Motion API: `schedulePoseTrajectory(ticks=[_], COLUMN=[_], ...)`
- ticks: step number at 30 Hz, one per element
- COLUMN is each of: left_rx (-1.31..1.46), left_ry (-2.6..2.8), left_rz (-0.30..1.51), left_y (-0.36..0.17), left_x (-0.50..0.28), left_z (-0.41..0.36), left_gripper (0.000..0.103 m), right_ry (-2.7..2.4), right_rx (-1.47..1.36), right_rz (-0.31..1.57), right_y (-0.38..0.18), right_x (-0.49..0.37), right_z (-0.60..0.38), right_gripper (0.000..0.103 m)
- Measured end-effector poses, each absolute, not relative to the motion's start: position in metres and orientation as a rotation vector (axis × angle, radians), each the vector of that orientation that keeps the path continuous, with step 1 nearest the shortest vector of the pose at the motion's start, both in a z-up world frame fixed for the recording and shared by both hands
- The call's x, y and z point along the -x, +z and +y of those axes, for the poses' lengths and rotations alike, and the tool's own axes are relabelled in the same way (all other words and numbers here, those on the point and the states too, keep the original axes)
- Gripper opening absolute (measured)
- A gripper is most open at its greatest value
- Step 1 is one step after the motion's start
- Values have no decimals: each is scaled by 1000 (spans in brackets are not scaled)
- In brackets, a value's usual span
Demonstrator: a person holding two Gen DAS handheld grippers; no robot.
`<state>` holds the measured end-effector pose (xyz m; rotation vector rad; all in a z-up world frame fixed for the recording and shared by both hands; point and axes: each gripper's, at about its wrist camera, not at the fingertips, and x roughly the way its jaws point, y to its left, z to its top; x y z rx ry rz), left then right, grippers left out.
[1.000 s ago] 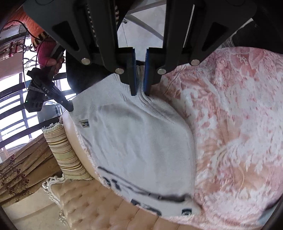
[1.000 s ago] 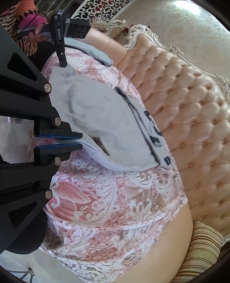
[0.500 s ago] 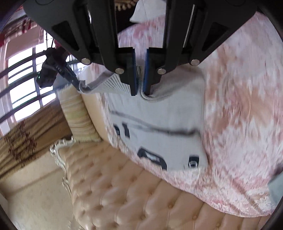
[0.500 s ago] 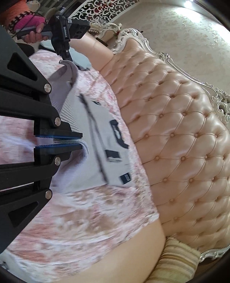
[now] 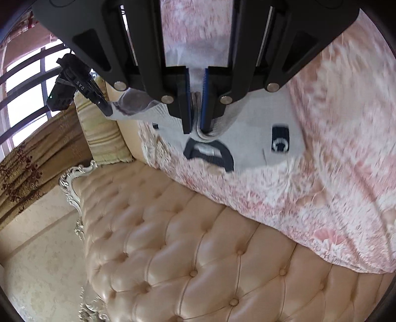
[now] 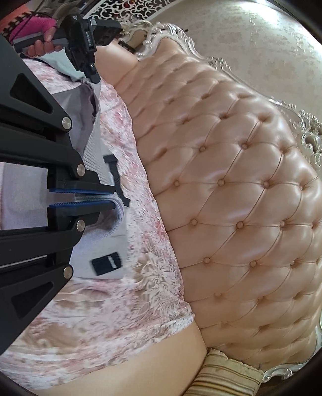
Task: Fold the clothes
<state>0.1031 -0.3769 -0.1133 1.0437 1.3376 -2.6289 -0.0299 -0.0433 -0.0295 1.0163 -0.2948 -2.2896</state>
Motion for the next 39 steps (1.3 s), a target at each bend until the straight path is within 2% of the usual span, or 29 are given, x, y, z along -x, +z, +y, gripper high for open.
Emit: schedulePoseTrajectory(ticks=[7, 13, 21, 25, 26, 27, 28, 29, 30, 31, 32, 36, 39], left_rx=[-1194, -1226, -1226, -1265, -1270, -1266, -1254, -1223, -1161, -1096, -1034, -879, -959], left_ry=[-2478, -2408, -2337, -2311, -2312, -2313, -2316, -2324, -2331, -2330, -2328, -2327, -2410], left_rz=[1396, 1417, 1448, 1425, 1422, 1431, 1454, 1496, 1533, 1538, 1525, 1450, 1215], left_y=[-160, -193, -215, -221, -221, -221, -220, -219, -215, -209, -204, -186, -171], left_x=[-47, -33, -19, -14, -14, -15, -17, -21, -26, -32, -38, -63, -67], left_z=[-402, -410, -420, -418, -418, -418, -418, -420, -423, -426, -430, -436, -414], left_gripper=[9, 9, 9, 13, 16, 19, 36, 69, 85, 102, 103, 103, 103], right_ry=[-2278, -2235, -2213, -2183, -2175, -2165, -2155, -2140, -2138, -2142, -2147, -2252, -2363], right_rx=[-1154, -1275, -1321, -1407, -1422, -1427, -1433, -1431, -1418, -1395, -1372, -1277, -1209], right_rz=[-280, -355, -332, -288, -276, -271, -265, -271, -276, -282, -288, -206, 41], right_y=[-69, -117, -135, -148, -149, -148, -147, -144, -140, -133, -127, -97, -82], right_x=[85, 115, 142, 154, 155, 155, 154, 153, 152, 149, 146, 133, 112], right_z=[-68, -71, -90, -101, -103, -103, -103, -102, -102, -99, -96, -84, -82], right_gripper=[5, 5, 6, 12, 13, 18, 32, 44, 75, 95, 99, 99, 99])
